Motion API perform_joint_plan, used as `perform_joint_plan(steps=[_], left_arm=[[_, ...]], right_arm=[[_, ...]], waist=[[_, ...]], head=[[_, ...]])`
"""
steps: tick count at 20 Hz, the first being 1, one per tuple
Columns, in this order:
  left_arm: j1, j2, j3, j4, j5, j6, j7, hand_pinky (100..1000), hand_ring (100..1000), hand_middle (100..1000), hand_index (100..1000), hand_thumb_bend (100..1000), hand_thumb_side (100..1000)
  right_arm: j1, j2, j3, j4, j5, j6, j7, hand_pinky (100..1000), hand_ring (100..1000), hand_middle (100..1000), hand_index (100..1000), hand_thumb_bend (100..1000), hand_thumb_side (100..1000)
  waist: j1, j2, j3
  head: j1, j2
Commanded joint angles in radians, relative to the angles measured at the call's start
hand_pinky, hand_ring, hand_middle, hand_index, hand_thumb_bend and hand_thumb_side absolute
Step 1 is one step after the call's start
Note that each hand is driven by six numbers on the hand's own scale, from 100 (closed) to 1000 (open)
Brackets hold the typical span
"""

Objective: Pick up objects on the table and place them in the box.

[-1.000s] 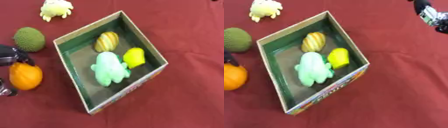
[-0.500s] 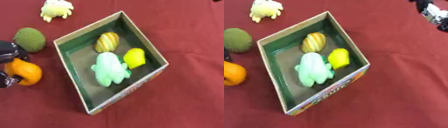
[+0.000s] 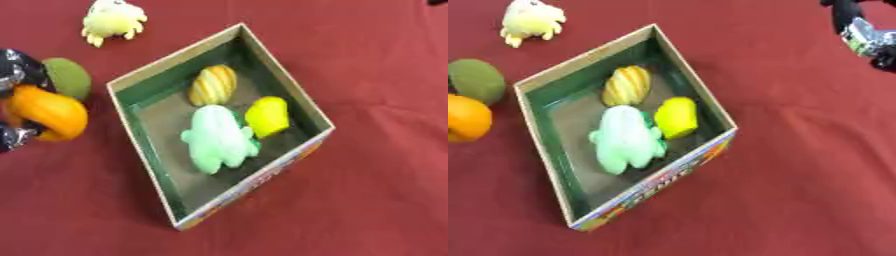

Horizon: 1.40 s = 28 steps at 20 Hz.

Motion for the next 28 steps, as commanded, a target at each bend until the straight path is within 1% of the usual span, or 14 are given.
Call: perform_joint_plan(steps=[1,2,4,6,10,13,15,16,18,20,23,28], left_arm=[[-0.079,-0.014,0.009,-0.014,0.072,-0.002,-0.021,716,642,597,675,100,100],[-0.108,-0.028,0.002,-0.014,0.088,0.006,-0.034,714,639,595,675,100,100],[-0.166,-0.060,-0.013,-0.014,0.117,0.025,-0.058,711,635,591,677,100,100],[-0.219,-0.095,-0.033,-0.014,0.137,0.060,-0.087,713,638,595,686,100,100],[-0.305,-0.180,-0.081,-0.010,0.146,0.147,-0.145,725,645,600,702,100,100],[-0.355,-0.241,-0.123,0.038,0.142,0.183,-0.177,730,655,609,714,100,111],[-0.377,-0.271,-0.146,0.077,0.140,0.183,-0.188,736,667,620,727,112,157],[-0.384,-0.284,-0.156,0.097,0.137,0.179,-0.192,744,681,635,748,129,215],[-0.394,-0.303,-0.172,0.134,0.130,0.171,-0.199,770,724,685,796,177,275],[-0.402,-0.321,-0.185,0.174,0.124,0.161,-0.203,810,777,753,857,260,419],[-0.412,-0.341,-0.193,0.223,0.113,0.141,-0.205,824,796,778,871,300,450],[-0.412,-0.352,-0.181,0.273,0.092,0.113,-0.206,825,800,786,898,353,412]], right_arm=[[-0.004,0.021,-0.032,-0.014,-0.061,0.002,-0.031,868,812,713,815,100,782],[-0.003,0.037,-0.038,-0.014,-0.079,0.003,-0.049,866,810,711,815,100,795],[0.001,0.069,-0.051,-0.014,-0.104,0.005,-0.086,864,807,706,812,100,781],[0.006,0.093,-0.062,-0.014,-0.101,0.003,-0.114,863,806,706,811,100,789],[0.003,0.124,-0.072,-0.014,-0.090,-0.014,-0.130,861,804,705,812,100,776],[-0.003,0.135,-0.074,-0.014,-0.084,-0.024,-0.128,861,803,703,812,100,776],[-0.007,0.138,-0.075,-0.014,-0.082,-0.029,-0.126,860,802,702,812,100,777],[-0.010,0.141,-0.076,-0.014,-0.082,-0.032,-0.127,860,801,701,811,100,777],[-0.014,0.145,-0.078,-0.014,-0.085,-0.034,-0.131,859,800,700,811,100,776],[-0.017,0.148,-0.080,-0.014,-0.089,-0.036,-0.134,859,799,698,810,100,775],[-0.019,0.153,-0.083,-0.014,-0.092,-0.036,-0.138,858,797,697,809,100,777],[-0.019,0.161,-0.087,-0.014,-0.100,-0.032,-0.144,857,795,695,808,100,780]], waist=[[0.006,-0.030,-0.001],[0.009,-0.031,-0.002],[0.014,-0.033,-0.003],[0.018,-0.034,-0.005],[0.019,-0.033,-0.016],[0.021,-0.029,-0.031],[0.022,-0.025,-0.039],[0.022,-0.023,-0.043],[0.022,-0.020,-0.049],[0.021,-0.016,-0.053],[0.021,-0.013,-0.056],[0.019,-0.011,-0.056]], head=[[-0.002,0.001],[-0.002,0.001],[-0.001,0.001],[0.000,-0.001],[0.005,-0.003],[0.010,-0.005],[0.013,-0.006],[0.015,-0.007],[0.017,-0.008],[0.018,-0.010],[0.020,-0.010],[0.020,-0.007]])
